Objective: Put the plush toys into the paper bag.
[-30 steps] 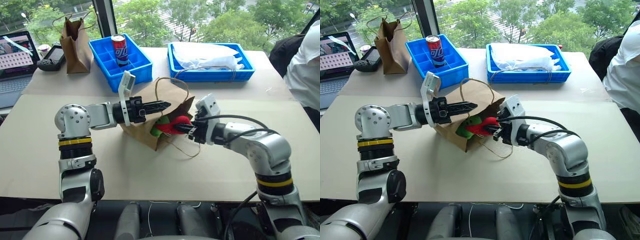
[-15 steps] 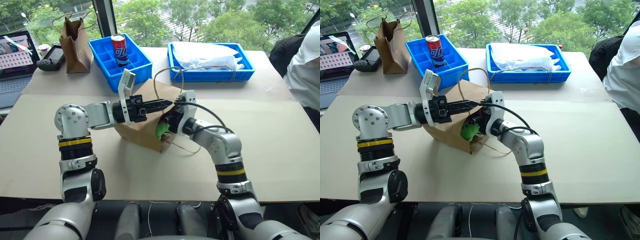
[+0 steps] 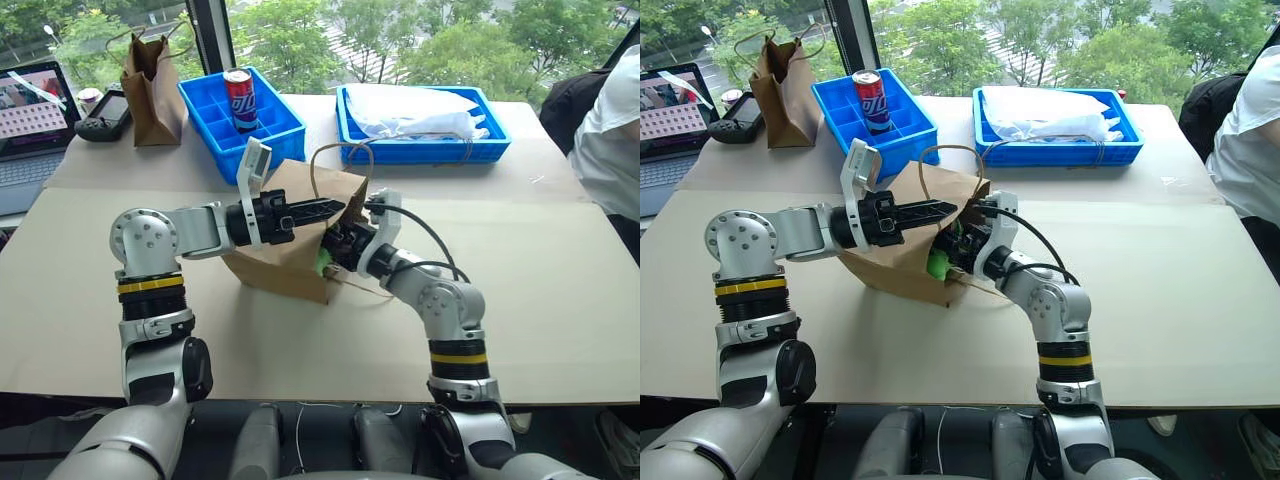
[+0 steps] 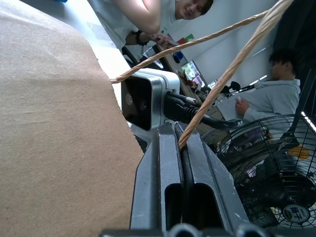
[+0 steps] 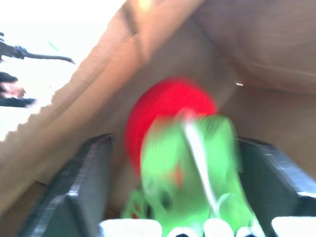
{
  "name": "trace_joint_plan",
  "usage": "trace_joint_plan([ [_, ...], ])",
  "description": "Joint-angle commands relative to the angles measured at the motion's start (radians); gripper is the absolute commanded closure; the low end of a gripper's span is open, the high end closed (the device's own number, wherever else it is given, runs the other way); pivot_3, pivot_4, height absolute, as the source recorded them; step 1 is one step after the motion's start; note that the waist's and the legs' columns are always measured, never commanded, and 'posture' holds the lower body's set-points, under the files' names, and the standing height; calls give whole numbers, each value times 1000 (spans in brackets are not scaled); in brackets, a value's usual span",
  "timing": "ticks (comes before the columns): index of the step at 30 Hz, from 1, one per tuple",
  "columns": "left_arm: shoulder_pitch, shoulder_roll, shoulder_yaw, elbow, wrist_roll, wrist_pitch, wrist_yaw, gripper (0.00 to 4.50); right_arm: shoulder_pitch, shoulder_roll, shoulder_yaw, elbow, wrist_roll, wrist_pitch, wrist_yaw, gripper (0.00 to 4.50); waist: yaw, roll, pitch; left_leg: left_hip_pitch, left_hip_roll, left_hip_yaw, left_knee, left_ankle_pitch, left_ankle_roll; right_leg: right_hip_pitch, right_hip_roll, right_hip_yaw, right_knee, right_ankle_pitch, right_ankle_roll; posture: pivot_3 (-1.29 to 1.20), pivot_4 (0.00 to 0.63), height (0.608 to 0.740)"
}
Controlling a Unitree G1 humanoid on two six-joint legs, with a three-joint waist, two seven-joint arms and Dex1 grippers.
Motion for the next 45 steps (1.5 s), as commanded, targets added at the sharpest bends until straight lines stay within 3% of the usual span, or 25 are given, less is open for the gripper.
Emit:
trace_joint_plan([
  [1,-21,-1,4,-25,-27,-15,-11,4500,59,-43,-65,-110,99,79,17,24,0,0,0,0,0,0,0,0,0,0,0,0,0,0,0,0,150,698],
  [9,-19,7,-1,-11,-18,-24,-25,4500,210,-198,-271,-271,379,286,8,24,1,0,0,0,0,0,0,0,0,1,0,0,-1,0,0,0,150,698],
  [15,-18,8,-6,-6,-14,-29,-33,4500,361,-291,-340,-341,587,411,-50,24,-1,0,0,0,0,0,0,0,0,1,0,0,-3,0,0,0,150,698],
  [20,-14,4,-7,-7,-15,-33,-32,4500,454,-194,-313,-312,637,371,-192,24,-3,0,0,0,0,0,0,0,1,1,1,0,-3,0,0,0,150,698],
  [28,-21,-3,5,-22,-30,-20,-8,4500,377,-10,-291,-198,633,241,-392,24,-4,0,0,0,1,1,0,1,2,2,1,1,-3,0,-1,0,150,698],
  [33,-28,-20,20,-41,-51,-4,31,4500,318,44,-298,-123,571,124,-454,24,-3,0,0,0,1,1,0,1,2,1,1,0,-3,1,-2,0,150,698],
  [37,-30,-25,22,-39,-62,-7,52,4500,316,60,-295,-126,577,68,-442,1068,1,0,0,0,1,1,0,1,2,2,1,0,-3,1,-1,0,150,698],
  [45,-40,25,-6,-6,-21,-64,4,4500,285,12,-300,-243,673,7,-368,3792,-3,1,0,-1,1,1,0,1,2,0,1,0,-3,1,-2,0,150,698],
])
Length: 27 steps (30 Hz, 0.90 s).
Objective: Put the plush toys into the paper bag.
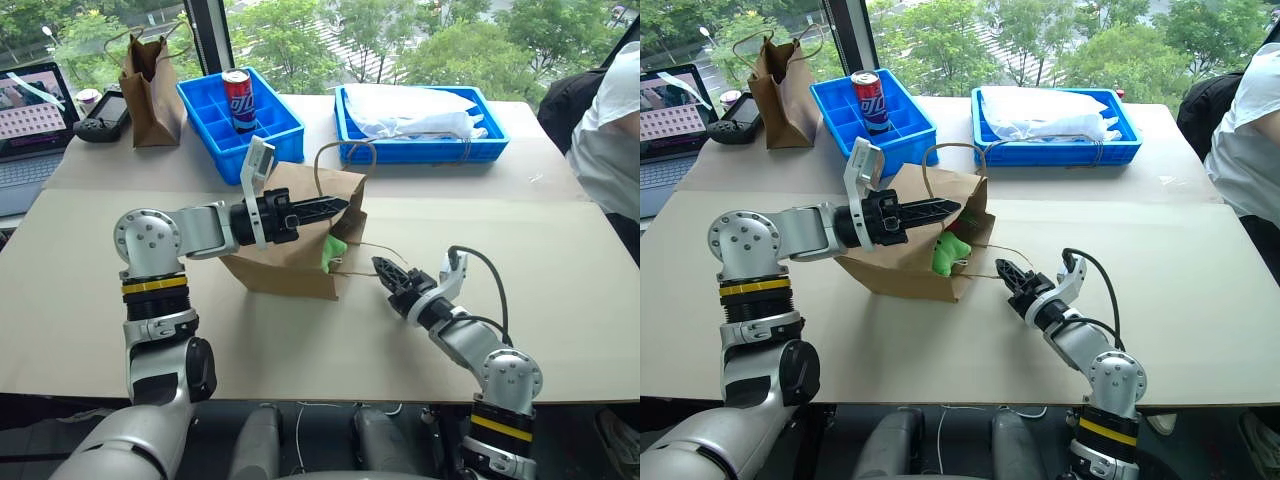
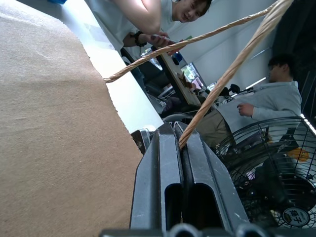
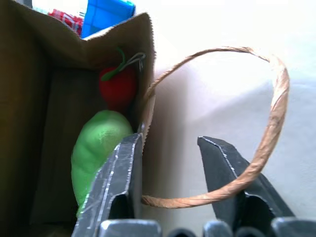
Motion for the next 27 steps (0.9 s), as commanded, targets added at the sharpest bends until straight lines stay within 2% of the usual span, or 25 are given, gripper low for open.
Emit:
trace_joint_plan([
  [1,-46,43,-12,15,25,-65,-50,4500,-52,-24,-19,-91,82,-65,40,4089,-2,0,0,0,0,0,0,0,0,0,0,0,0,0,0,0,150,698],
  [2,-59,65,-23,39,46,-94,-76,4500,-88,-38,-21,-116,123,-75,40,4481,-2,0,0,0,0,0,0,0,0,0,0,0,0,0,0,0,150,698],
  [5,-99,113,-55,111,101,-173,-152,4500,-189,-83,-10,-159,206,-92,34,4481,-3,2,1,0,0,0,0,0,0,-1,0,0,0,0,0,0,150,698],
  [11,-160,165,-105,218,191,-290,-270,4500,-367,-139,52,-176,256,-134,-23,4481,2,2,1,0,0,0,-2,0,0,0,0,-1,-1,0,0,0,150,698],
  [14,-180,186,-116,252,218,-317,-309,4500,-409,-160,92,-189,272,-139,-50,4481,1,2,1,-3,0,0,-2,0,0,-3,0,-1,-1,0,0,0,150,698],
  [19,-172,184,-123,247,227,-310,-337,4500,-407,-205,138,-206,294,-134,-72,4481,3,2,1,-4,0,-1,-2,0,0,-3,0,-1,-1,0,0,0,150,698],
  [27,-113,182,-160,166,234,-282,-358,4500,-290,-316,203,-241,346,-94,-72,4481,3,2,1,-5,0,-1,-2,0,0,-3,0,-2,-1,0,0,0,150,698],
])
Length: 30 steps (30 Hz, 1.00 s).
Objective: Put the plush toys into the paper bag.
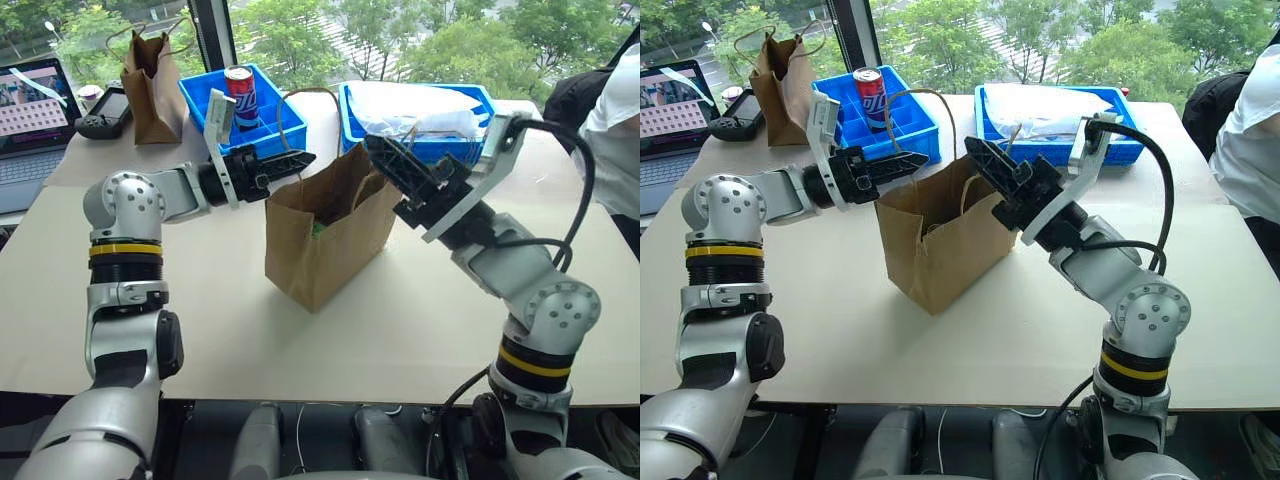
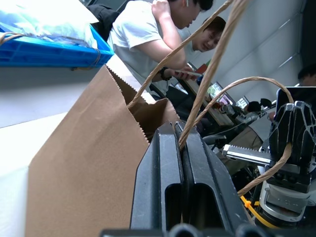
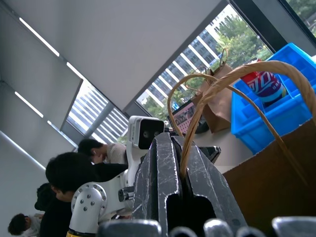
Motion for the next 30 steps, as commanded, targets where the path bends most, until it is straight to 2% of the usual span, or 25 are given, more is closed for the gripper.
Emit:
trace_joint_plan([
  [1,20,11,-19,-68,5,1,-22,4500,38,-58,26,-52,36,22,14,4481,0,0,0,0,0,0,0,0,0,0,0,0,0,0,0,0,150,698],
  [4,30,23,-34,-76,24,-7,-21,4500,52,-85,37,-46,59,13,4,4481,-1,0,0,0,0,0,0,0,1,0,0,0,0,0,0,0,150,698],
  [6,27,29,-25,-67,7,13,-38,3908,53,-86,32,-34,88,-6,-4,4500,-3,0,0,0,0,0,0,1,1,0,0,0,0,0,0,0,150,698],
  [7,27,37,-23,-74,-2,24,-52,3724,52,-89,26,-29,96,-14,-6,4192,-3,0,0,0,0,0,0,1,1,0,0,0,0,0,0,0,150,698],
  [9,24,54,-20,-87,-11,34,-70,3024,52,-102,17,-25,115,-17,-2,3680,-3,0,0,0,0,0,0,1,1,0,0,0,0,0,0,0,150,698],
  [14,5,90,5,-71,-14,37,-89,1259,41,-143,2,-16,157,-27,11,1923,-2,0,0,0,0,0,0,1,1,0,0,0,0,0,0,0,150,698],
  [16,-3,134,17,-61,-10,28,-120,659,23,-166,-12,-13,191,-32,25,1352,-2,0,0,0,0,0,0,1,1,0,0,0,0,0,0,0,150,698],
  [17,-7,153,22,-53,-5,21,-133,192,16,-176,-17,-11,206,-34,29,897,-4,0,0,0,0,0,0,1,1,0,0,0,0,0,0,0,150,698],
  [18,-9,173,25,-46,-2,14,-148,10,10,-186,-20,-9,219,-35,32,610,-5,0,0,0,0,0,0,1,1,0,0,0,0,0,0,0,150,698],
  [20,-8,215,22,-37,9,-6,-184,0,-2,-214,-28,0,230,-35,40,34,-5,0,0,0,1,0,0,1,1,0,1,0,0,0,0,0,150,698],
  [25,17,304,13,-25,54,-84,-250,0,4,-329,-82,36,221,-6,97,34,1,0,0,0,0,0,0,1,2,0,0,0,0,0,0,0,150,698],
  [30,60,407,17,42,125,-204,-358,0,79,-576,-183,83,177,92,254,34,13,0,0,0,0,1,0,1,2,1,0,0,-2,0,0,0,150,698],
])
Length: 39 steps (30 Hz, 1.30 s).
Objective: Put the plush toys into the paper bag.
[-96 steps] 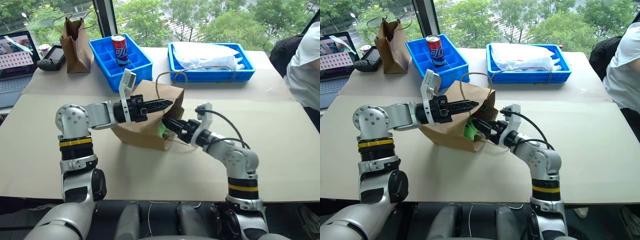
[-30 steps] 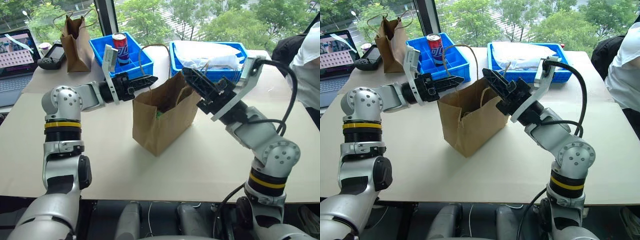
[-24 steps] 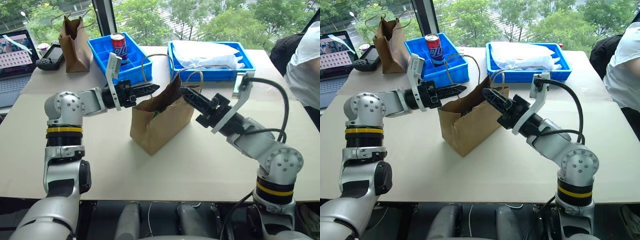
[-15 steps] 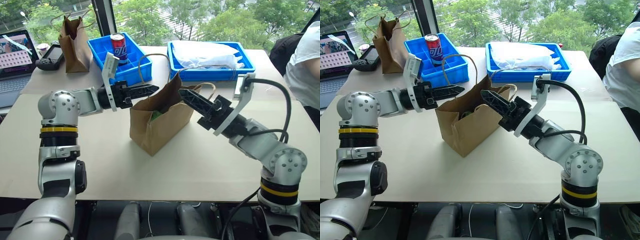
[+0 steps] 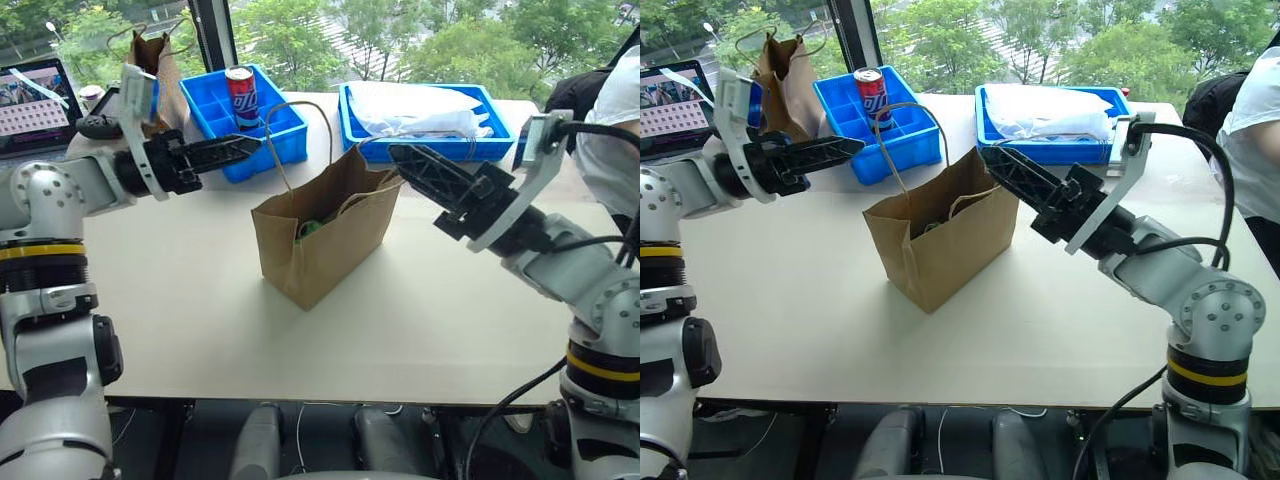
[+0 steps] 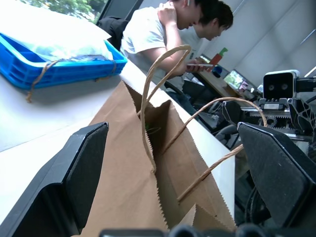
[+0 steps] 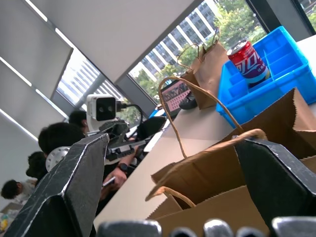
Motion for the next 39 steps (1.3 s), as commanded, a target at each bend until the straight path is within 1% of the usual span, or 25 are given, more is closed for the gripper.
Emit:
trace_joint_plan([
  [1,29,65,27,19,26,-95,-108,0,41,-126,-113,19,-9,55,123,34,4,0,0,0,0,0,0,0,0,0,0,0,0,0,0,0,150,698],
  [3,77,85,42,-5,13,-123,-176,0,81,-179,-150,20,2,82,187,34,5,0,0,0,1,0,0,0,0,0,0,0,0,0,0,0,150,698],
  [5,143,94,50,-55,4,-155,-234,0,131,-216,-176,7,-15,107,251,427,5,0,0,0,1,0,0,0,0,0,1,0,0,0,-1,0,150,698],
  [6,169,93,56,-75,-4,-159,-248,0,152,-225,-185,-1,-24,115,283,698,6,0,0,0,1,0,0,0,0,0,1,0,0,0,-1,0,150,698],
  [7,191,89,62,-94,-12,-159,-255,0,172,-231,-191,-10,-25,121,314,1109,7,0,0,0,1,0,0,0,0,0,0,0,0,0,-1,0,150,698],
  [8,218,83,65,-119,-15,-172,-265,0,191,-238,-191,-23,-36,127,341,1323,7,0,0,0,1,0,0,0,0,1,1,0,0,0,-1,0,150,698],
  [9,242,76,65,-140,-15,-184,-271,0,208,-245,-183,-40,-62,131,372,1666,7,0,0,0,1,0,0,0,0,1,1,0,0,0,-1,0,150,698],
  [10,268,68,63,-162,-7,-204,-274,0,223,-252,-160,-61,-117,130,403,2058,8,0,0,0,1,0,1,0,0,1,1,0,0,0,-1,0,150,698],
  [12,310,58,49,-198,12,-232,-273,0,244,-265,-85,-108,-267,104,461,2705,9,0,0,0,1,0,1,0,0,1,1,0,0,0,-1,0,150,698],
  [14,357,52,22,-246,38,-266,-274,0,243,-266,49,-158,-478,39,502,3380,8,0,0,1,2,0,1,0,0,1,1,0,0,0,-1,0,150,698],
  [15,373,46,15,-261,39,-263,-265,0,231,-247,122,-176,-578,-1,513,3813,7,0,0,1,2,0,1,0,0,1,1,0,0,0,-1,0,150,698],
  [17,381,26,8,-253,56,-277,-226,0,193,-169,233,-194,-712,-74,513,4412,7,0,0,1,2,1,1,0,0,1,1,0,0,0,-1,0,150,698],
  [18,379,15,7,-249,64,-286,-205,0,175,-134,279,-203,-767,-101,513,4467,6,0,0,1,2,1,1,0,0,0,1,0,0,0,-1,0,150,698],
  [20,376,-8,10,-256,71,-298,-176,0,150,-68,328,-205,-846,-138,506,4467,7,0,0,1,3,1,2,0,0,0,2,0,1,0,-1,0,150,698],
  [26,374,-81,-9,-324,28,-272,-126,0,87,82,371,-177,-979,-187,469,4467,13,0,0,0,1,0,2,0,0,1,1,0,1,0,-1,0,150,698],
  [29,369,-87,-35,-348,20,-249,-142,0,51,188,344,-162,-938,-163,417,4467,12,0,0,0,2,0,2,0,0,1,1,-1,1,0,-1,0,150,698],
  [32,349,-104,-34,-347,8,-232,-124,0,31,211,373,-158,-986,-157,423,4467,11,0,0,1,2,0,2,0,0,0,1,-1,2,0,-1,0,150,698],
  [36,351,-130,-60,-380,1,-217,-107,0,0,293,400,-127,-1000,-160,411,4467,8,0,0,1,2,0,2,0,0,1,1,-1,3,0,-1,0,150,698],
  [39,355,-144,-68,-399,-10,-195,-94,0,-8,329,414,-109,-1019,-156,418,4467,9,0,0,1,2,0,2,0,0,1,1,-1,3,0,-1,0,150,698],
])
